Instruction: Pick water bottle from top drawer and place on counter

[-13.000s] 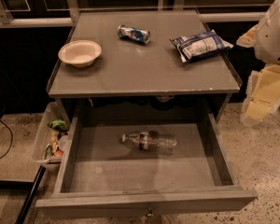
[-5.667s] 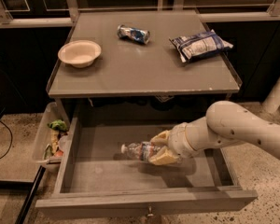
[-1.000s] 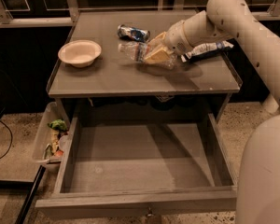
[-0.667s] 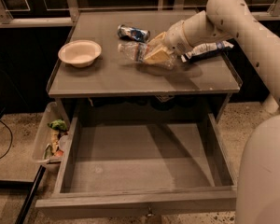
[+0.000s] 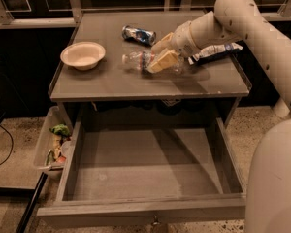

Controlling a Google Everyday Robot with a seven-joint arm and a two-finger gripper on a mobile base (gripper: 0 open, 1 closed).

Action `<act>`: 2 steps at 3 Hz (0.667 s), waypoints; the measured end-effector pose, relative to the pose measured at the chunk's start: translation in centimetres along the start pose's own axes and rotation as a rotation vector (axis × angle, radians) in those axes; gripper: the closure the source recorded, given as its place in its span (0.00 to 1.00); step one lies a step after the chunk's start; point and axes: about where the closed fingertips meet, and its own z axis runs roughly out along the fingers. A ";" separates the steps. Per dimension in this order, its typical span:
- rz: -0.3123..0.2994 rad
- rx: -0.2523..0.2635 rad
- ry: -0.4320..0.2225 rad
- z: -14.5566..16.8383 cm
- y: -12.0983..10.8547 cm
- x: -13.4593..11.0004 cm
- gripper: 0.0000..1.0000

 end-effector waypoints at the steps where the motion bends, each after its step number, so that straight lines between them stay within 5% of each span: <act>1: 0.000 0.000 0.000 0.0 0.0 0.0 0.00; 2: 0.000 0.000 0.000 0.0 0.0 0.0 0.00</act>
Offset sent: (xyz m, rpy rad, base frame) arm 0.0000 0.0000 0.0000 0.0000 0.0000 0.0000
